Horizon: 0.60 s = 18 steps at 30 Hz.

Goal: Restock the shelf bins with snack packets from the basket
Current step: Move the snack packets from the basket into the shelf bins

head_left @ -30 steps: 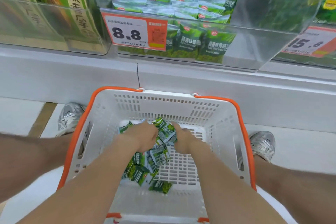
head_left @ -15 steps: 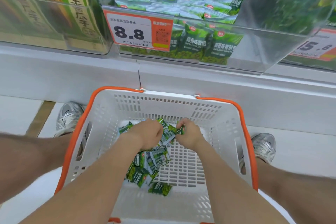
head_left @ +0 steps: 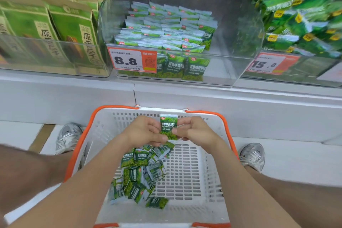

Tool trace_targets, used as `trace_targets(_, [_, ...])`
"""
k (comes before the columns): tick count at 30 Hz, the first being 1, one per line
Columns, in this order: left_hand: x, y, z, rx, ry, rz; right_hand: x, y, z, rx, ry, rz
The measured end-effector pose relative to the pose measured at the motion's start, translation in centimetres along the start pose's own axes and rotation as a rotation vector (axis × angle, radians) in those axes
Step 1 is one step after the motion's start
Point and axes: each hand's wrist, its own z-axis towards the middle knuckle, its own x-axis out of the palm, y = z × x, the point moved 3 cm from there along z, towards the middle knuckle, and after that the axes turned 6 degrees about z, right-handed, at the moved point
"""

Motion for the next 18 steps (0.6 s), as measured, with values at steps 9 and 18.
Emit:
trace_targets(9, [0.2, -3.8, -1.8, 0.107, -0.057, 0.102, 0.0, 2.8, -1.5, -0.144, -0.033, -0.030])
trace_targets(18, [-1.0, -14.6, -4.9, 0.741, -0.534, 0.411, 0.1, 18.3, -8.2, -0.868, -0.485, -0.456])
